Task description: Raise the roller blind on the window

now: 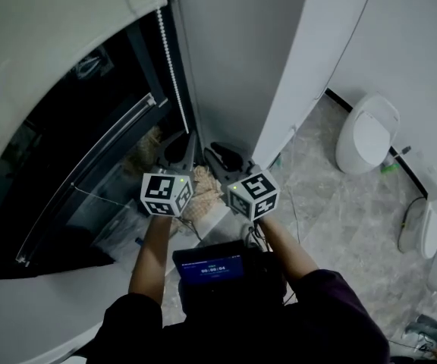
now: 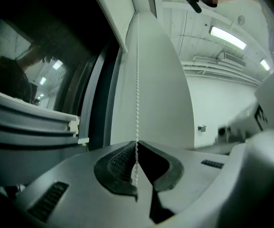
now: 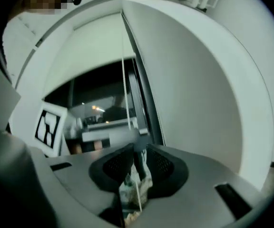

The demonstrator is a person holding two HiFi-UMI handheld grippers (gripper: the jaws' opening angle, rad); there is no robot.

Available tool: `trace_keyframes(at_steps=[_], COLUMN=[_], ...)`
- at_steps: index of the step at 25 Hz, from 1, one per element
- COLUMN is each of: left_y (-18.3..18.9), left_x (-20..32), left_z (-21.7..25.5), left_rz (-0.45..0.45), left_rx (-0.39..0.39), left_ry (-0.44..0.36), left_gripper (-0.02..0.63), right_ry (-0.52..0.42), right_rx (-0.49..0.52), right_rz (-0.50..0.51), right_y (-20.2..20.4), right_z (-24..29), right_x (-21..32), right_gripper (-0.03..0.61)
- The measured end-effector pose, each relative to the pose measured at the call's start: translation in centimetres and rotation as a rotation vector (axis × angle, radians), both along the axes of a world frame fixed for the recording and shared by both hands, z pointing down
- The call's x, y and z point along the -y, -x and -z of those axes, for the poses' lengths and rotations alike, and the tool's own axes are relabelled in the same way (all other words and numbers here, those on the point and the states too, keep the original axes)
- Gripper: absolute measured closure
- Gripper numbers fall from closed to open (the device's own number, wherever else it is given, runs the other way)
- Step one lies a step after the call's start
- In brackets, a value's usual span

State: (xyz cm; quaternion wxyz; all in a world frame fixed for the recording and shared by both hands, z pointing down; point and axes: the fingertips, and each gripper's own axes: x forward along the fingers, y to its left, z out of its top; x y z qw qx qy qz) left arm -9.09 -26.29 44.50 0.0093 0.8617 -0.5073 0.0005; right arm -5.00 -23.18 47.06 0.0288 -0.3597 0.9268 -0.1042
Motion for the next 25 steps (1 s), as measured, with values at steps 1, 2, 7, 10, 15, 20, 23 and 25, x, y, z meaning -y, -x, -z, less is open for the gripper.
trace_keyframes(at_steps=[1,2,7,10,15,20,23,25], left_y=[-0.3,-0.7,-2.8,-1.5,2.7,-0.8,-1.6,-1.2], left_x=[-0.1,-0.4,-2.1,-3.2,-3.9,-4.2,-3.0,-2.5], left_z=[-1.2,-2.3,-6.1,-5.1,5.6,14.2,14.8,14.2], left_rz=[-0.007,-0.015,-0.059,-0.08,-0.083,-0.175,-0.138,-0.104], left_rx=[0.0,0.001,-0.006,-0.126,-0.292,-0.062,0.002,-0.008], left_ry=[0.024,0.046,0.096,0.085,-0.057,-0.157,-0.141,-0.137], left_gripper=[0.592,0.592,0.592,0.589,0.568,0.552,0.546,0.603], right_ry=[-0.059,-0.114,-0.203,-0.241,-0.208,-0.104,-0.083,-0.071], right_rx=[0.026,0.044,-0.073,-0.108,-0.218,-0.276,-0.305,-0.29], right_rz=[0.014,0.027,-0.004,-0.053,-0.039,0.012,0.036,0.049], right_y=[0.4,0.9,2.9,2.8,2.7,3.5,4.1,4.2], right_z=[3.6,7.0,14.0,14.3,8.7,1.7,-0.8,-2.2], right_x=[0.1,0.1,1.2,1.4,2.0,0.8,-0.2,-0.9], right_gripper=[0.509,0.501,0.555,0.565,0.565,0.565,0.565,0.565])
